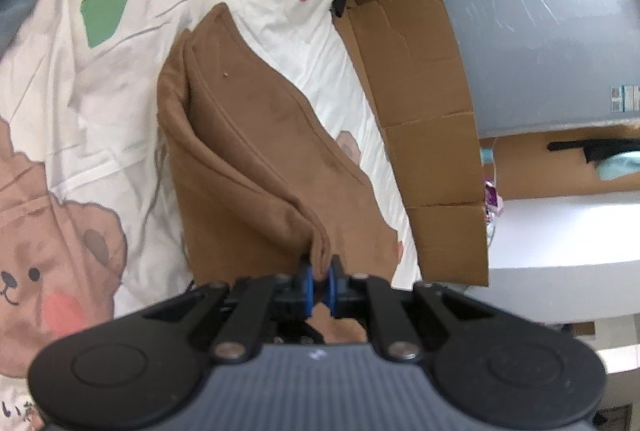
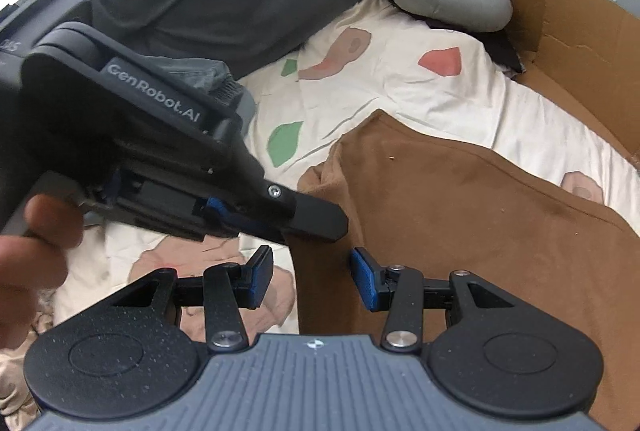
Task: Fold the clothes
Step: 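Bring the right tool to the corner held by the left tool and close, then open the left tool and release the shirt corner, then close the left tool on the shirt beside the right tool and lift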
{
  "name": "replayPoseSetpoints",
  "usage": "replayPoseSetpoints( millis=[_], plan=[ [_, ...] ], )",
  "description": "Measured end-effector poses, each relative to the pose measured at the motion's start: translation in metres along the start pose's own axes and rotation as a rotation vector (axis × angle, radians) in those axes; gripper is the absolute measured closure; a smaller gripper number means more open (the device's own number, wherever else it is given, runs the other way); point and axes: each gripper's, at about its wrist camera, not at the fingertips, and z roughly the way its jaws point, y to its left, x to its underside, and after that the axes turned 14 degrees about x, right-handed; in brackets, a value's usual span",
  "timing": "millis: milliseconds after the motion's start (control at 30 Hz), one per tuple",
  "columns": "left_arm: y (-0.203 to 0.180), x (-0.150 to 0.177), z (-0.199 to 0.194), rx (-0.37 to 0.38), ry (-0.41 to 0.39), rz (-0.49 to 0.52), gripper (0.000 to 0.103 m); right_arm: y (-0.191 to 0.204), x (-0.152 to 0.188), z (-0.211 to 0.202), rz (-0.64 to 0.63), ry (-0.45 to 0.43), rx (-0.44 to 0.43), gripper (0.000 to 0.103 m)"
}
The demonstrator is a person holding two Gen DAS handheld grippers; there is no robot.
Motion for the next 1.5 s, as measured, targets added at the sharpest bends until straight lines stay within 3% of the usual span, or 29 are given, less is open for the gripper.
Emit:
replayPoseSetpoints(
  millis=[67, 133, 167, 200, 300, 433, 500, 567, 967, 1367, 1500],
  plan=[
    [0.002, -0.001, -0.002, 0.004, -0.008, -0.012, 0.096, 0.005, -0.001, 0.003, -0.009, -0.001, 0.029, 0.057],
    [0.003, -0.002, -0.004, 0.013, -0.009, -0.023, 0.096, 0.011, -0.003, 0.007, -0.019, 0.003, 0.054, 0.071],
    [0.003, -0.002, -0.005, 0.016, -0.008, -0.024, 0.096, 0.013, -0.004, 0.009, -0.023, 0.01, 0.065, 0.084],
    [0.003, -0.003, -0.005, 0.019, -0.006, -0.025, 0.096, 0.016, -0.005, 0.01, -0.03, 0.013, 0.073, 0.091],
    [0.004, -0.005, -0.01, 0.035, -0.002, -0.027, 0.093, 0.023, -0.002, 0.012, -0.063, 0.004, 0.113, 0.099],
    [0.005, -0.012, -0.028, 0.011, -0.054, -0.01, 0.073, 0.021, -0.002, 0.014, -0.064, 0.012, 0.135, 0.101],
    [0.007, -0.017, -0.036, -0.046, -0.096, 0.015, 0.042, 0.019, -0.002, 0.014, -0.063, 0.015, 0.135, 0.101],
    [0.014, -0.023, -0.038, -0.078, -0.115, 0.015, 0.037, 0.018, -0.002, 0.014, -0.059, 0.016, 0.133, 0.101],
    [0.058, -0.061, -0.01, -0.157, -0.11, 0.001, 0.027, 0.016, -0.003, 0.012, -0.047, 0.014, 0.115, 0.101],
    [0.086, -0.103, 0.027, -0.196, -0.083, -0.028, 0.028, 0.021, -0.002, 0.01, -0.071, 0.005, 0.094, 0.101],
    [0.089, -0.117, 0.039, -0.211, -0.07, -0.027, 0.034, 0.021, -0.003, 0.01, -0.067, 0.007, 0.092, 0.101]
  ],
)
